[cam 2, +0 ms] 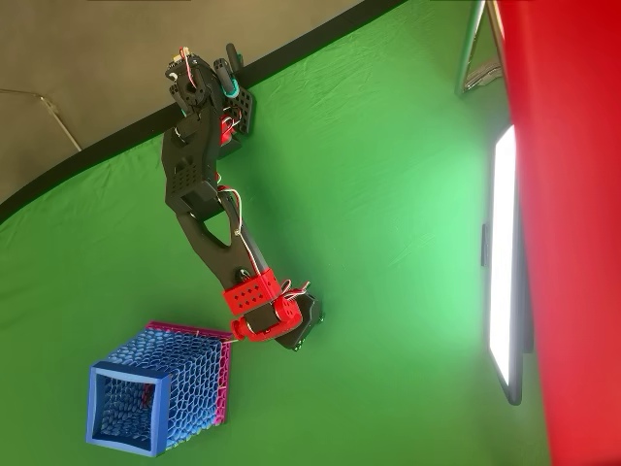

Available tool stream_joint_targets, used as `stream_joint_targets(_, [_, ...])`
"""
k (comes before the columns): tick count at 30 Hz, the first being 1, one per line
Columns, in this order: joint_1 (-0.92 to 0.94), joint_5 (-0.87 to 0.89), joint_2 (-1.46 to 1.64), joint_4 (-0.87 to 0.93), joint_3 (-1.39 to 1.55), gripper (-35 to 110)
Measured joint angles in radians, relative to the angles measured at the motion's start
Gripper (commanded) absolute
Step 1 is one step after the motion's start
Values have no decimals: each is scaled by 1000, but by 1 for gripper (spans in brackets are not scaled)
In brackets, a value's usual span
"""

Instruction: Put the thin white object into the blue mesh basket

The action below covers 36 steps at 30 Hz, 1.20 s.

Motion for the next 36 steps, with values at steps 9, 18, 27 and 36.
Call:
stream_joint_targets(9, [0, -132, 140, -29, 0, 8])
stream_joint_targets(18, [5, -334, 331, -98, -2, 8])
stream_joint_targets(27, [63, -448, 471, -147, 2, 7])
stream_joint_targets(36, [46, -459, 388, -127, -11, 11])
